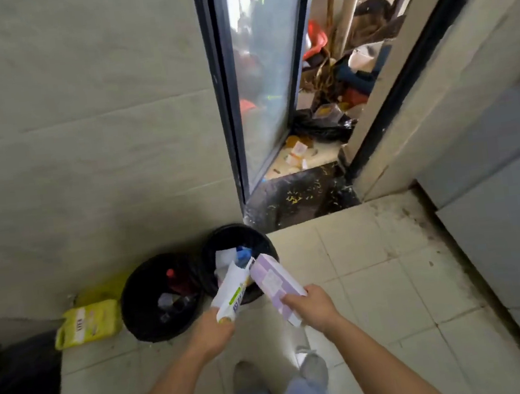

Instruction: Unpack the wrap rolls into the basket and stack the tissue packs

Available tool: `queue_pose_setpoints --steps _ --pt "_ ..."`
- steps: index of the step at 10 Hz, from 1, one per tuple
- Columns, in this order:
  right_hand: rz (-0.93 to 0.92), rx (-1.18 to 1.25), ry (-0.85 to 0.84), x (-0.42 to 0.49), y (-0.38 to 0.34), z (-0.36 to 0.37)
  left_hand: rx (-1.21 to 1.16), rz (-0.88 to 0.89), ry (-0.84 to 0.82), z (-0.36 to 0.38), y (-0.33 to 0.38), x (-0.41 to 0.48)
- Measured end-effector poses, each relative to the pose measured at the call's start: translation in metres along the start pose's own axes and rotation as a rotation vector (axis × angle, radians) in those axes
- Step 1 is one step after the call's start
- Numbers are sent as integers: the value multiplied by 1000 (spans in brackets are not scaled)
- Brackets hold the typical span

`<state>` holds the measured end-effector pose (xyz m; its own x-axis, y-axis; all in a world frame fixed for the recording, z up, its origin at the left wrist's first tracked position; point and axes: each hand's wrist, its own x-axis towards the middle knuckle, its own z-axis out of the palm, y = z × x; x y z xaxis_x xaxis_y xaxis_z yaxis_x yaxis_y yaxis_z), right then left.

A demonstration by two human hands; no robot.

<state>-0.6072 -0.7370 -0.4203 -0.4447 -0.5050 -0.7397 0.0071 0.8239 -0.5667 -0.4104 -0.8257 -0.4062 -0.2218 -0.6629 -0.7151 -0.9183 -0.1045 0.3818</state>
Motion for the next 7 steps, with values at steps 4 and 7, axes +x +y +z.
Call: queue_pose_setpoints --steps 4,7 --pt "-32 -226 -60 225 19 131 -366 -17 -73 70 -67 238" --pt "-119 -337 -107 206 -13 120 -347 -14 6 34 -49 224"
